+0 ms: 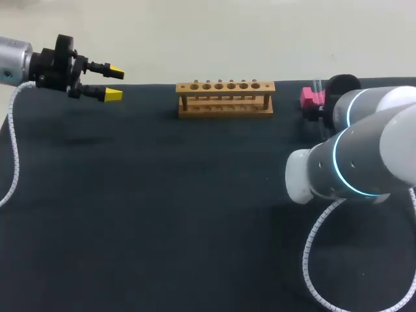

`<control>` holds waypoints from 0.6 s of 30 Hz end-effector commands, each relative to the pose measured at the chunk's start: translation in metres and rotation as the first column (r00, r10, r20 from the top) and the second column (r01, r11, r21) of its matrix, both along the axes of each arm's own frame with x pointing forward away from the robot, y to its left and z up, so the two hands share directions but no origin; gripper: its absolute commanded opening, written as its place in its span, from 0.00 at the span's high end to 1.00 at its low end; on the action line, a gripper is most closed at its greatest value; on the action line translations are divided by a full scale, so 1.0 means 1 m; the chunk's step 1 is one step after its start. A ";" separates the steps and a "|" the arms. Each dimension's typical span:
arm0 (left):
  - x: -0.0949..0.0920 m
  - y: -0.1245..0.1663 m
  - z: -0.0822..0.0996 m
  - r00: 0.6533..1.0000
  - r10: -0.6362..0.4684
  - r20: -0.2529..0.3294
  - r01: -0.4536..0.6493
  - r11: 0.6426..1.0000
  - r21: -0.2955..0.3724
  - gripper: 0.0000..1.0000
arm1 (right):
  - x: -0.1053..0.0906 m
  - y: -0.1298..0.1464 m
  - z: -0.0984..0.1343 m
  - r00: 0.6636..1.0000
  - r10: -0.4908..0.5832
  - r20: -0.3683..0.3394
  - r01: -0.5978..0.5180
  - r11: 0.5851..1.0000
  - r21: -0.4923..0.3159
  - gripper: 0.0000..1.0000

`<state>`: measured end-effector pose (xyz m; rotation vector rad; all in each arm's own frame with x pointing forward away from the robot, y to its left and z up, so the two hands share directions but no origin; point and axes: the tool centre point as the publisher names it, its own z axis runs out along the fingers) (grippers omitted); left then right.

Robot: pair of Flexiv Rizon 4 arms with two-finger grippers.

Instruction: Grasp the test tube, adjust it, and insert it.

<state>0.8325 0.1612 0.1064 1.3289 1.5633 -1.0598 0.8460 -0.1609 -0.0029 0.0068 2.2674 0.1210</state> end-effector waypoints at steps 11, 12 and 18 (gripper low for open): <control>0.003 0.001 -0.001 1.000 -0.007 -0.001 0.007 1.000 -0.001 0.00 | 0.003 -0.002 -0.003 0.999 0.042 -0.011 -0.042 0.999 0.033 0.64; 0.003 0.001 -0.001 1.000 -0.007 -0.001 0.007 1.000 -0.001 0.00 | 0.003 -0.002 -0.003 0.999 0.041 -0.011 -0.040 0.999 0.034 0.71; 0.003 0.001 -0.001 1.000 -0.007 -0.001 0.007 1.000 -0.001 0.00 | 0.001 -0.003 -0.002 1.000 0.025 -0.012 -0.025 0.999 0.040 0.98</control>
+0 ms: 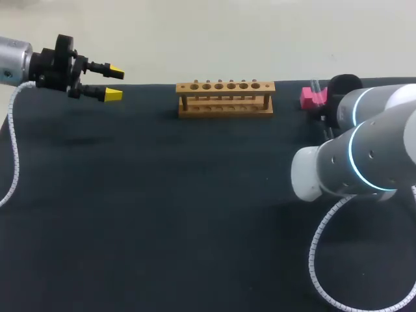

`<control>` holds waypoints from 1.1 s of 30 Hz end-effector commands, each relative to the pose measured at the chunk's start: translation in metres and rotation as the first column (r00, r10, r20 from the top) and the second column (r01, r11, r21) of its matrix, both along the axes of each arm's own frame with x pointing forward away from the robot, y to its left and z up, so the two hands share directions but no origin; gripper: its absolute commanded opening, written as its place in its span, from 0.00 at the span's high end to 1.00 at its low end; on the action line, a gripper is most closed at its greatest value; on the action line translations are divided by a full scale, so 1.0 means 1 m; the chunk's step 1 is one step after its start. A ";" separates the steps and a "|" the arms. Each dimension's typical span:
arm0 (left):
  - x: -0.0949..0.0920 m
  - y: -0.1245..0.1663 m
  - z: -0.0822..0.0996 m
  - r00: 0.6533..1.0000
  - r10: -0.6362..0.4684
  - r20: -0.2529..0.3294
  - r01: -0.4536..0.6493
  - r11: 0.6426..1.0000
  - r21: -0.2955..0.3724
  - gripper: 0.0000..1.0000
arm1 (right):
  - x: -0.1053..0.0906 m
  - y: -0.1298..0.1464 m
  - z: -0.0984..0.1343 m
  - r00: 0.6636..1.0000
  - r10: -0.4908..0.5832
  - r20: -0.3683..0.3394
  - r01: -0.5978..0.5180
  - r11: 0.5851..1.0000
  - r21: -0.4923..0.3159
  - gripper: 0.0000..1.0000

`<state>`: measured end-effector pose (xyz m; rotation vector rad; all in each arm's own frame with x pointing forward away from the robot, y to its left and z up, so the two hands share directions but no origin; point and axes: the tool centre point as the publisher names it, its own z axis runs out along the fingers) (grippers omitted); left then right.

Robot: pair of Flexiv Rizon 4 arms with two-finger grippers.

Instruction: Grasp the test tube, adjust it, and insert it.

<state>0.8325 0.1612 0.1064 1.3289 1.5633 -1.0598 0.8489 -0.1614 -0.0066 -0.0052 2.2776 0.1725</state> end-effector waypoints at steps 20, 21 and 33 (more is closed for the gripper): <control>0.003 0.001 -0.001 1.000 -0.007 -0.001 0.007 1.000 -0.001 0.00 | -0.027 0.010 0.043 0.999 -0.038 -0.019 0.038 0.999 0.020 1.00; 0.003 0.001 -0.001 1.000 -0.007 -0.001 0.007 1.000 -0.001 0.00 | -0.029 0.012 0.046 0.998 -0.045 -0.034 0.046 0.999 0.021 1.00; 0.003 0.001 -0.001 1.000 -0.007 -0.001 0.007 1.000 -0.001 0.00 | -0.047 0.034 0.090 0.994 -0.102 -0.028 0.103 0.994 0.040 1.00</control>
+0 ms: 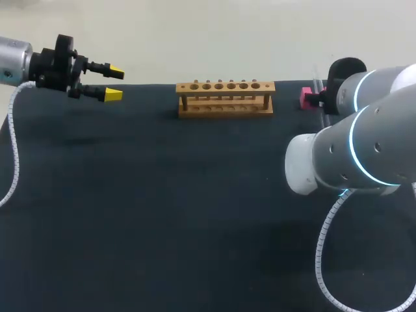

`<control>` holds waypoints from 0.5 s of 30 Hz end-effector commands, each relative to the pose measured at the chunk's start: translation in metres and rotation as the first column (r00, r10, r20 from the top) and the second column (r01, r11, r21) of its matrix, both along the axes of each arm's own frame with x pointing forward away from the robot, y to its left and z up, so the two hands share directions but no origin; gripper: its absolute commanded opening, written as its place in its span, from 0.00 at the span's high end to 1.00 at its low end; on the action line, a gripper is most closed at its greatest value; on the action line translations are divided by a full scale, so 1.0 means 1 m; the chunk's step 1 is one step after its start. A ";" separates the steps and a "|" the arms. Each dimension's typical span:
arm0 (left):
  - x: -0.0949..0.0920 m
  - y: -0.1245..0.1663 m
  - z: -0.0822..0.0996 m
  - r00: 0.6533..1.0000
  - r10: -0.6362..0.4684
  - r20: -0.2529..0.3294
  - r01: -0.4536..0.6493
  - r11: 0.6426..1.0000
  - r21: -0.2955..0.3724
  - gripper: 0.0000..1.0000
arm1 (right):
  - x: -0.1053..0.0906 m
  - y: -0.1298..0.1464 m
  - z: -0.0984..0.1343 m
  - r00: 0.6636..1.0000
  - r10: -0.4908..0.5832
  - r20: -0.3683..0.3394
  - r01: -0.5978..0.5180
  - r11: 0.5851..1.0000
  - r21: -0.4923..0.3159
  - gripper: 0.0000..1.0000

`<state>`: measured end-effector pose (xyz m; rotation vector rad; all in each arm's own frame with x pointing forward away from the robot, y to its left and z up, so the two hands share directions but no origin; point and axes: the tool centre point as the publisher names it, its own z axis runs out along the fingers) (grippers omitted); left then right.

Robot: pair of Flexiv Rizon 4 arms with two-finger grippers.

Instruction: Grasp the test tube, adjust it, and insert it.

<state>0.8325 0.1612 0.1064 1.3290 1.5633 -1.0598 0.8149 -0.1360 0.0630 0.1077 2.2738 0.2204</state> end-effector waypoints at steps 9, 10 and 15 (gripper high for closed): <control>0.003 0.001 -0.001 1.000 -0.007 -0.001 0.007 1.000 -0.001 0.00 | -0.024 0.038 0.044 0.997 -0.071 -0.028 0.070 0.997 -0.039 1.00; 0.003 0.001 -0.001 1.000 -0.007 -0.001 0.007 1.000 -0.001 0.00 | -0.025 0.042 0.046 0.997 -0.076 -0.024 0.075 0.996 -0.040 1.00; 0.003 0.001 -0.001 1.000 -0.007 -0.001 0.007 1.000 -0.001 0.00 | -0.026 0.064 0.052 0.996 -0.082 -0.021 0.081 0.996 -0.046 1.00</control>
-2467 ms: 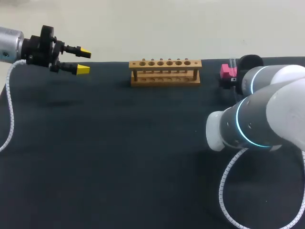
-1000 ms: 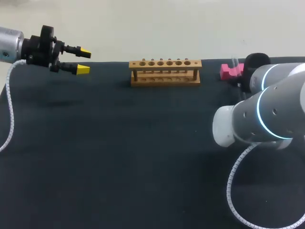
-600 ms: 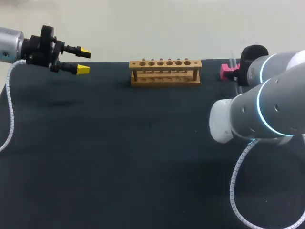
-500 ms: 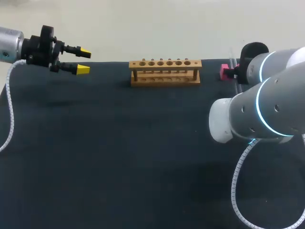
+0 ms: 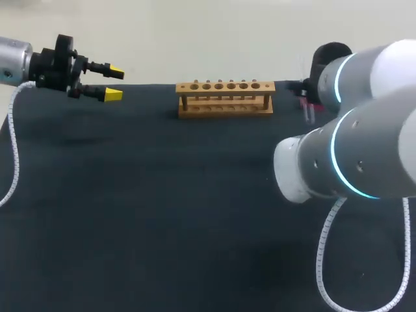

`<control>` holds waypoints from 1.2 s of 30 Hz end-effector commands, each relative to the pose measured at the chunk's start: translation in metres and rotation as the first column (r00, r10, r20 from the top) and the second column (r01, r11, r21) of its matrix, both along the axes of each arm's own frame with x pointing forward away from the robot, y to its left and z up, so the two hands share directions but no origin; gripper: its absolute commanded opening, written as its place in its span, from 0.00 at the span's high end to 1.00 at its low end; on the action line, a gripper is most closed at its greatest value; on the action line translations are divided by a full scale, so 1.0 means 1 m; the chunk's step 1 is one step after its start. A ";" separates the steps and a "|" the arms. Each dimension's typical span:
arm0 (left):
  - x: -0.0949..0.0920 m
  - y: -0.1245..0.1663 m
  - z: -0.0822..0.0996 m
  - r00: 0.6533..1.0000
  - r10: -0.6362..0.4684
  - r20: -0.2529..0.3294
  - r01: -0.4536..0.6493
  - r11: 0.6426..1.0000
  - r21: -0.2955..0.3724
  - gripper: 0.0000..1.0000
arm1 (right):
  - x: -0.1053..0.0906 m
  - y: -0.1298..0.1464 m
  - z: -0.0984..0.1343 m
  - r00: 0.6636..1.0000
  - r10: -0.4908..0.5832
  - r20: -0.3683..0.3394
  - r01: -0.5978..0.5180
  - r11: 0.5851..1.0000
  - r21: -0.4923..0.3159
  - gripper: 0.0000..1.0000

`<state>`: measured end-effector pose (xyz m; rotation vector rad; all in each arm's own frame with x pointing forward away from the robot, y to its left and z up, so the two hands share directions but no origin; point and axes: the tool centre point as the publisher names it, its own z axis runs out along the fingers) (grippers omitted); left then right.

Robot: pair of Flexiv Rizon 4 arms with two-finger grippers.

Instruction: Grasp the test tube, adjust it, and insert it.

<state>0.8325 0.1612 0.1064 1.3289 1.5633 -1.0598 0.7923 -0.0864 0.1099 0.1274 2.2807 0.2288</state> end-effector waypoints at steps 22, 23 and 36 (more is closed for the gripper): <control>0.003 0.001 -0.001 1.000 -0.007 -0.001 0.007 1.000 -0.001 0.00 | 0.010 0.086 -0.004 0.997 -0.079 -0.019 0.078 0.997 -0.021 1.00; 0.003 0.001 -0.001 1.000 -0.007 -0.001 0.007 1.000 -0.001 0.00 | 0.011 0.089 -0.005 0.997 -0.077 -0.019 0.077 0.997 -0.019 1.00; 0.003 0.001 -0.001 1.000 -0.007 -0.001 0.007 1.000 -0.001 0.00 | 0.016 0.126 -0.022 0.999 -0.028 -0.027 0.029 0.999 0.025 1.00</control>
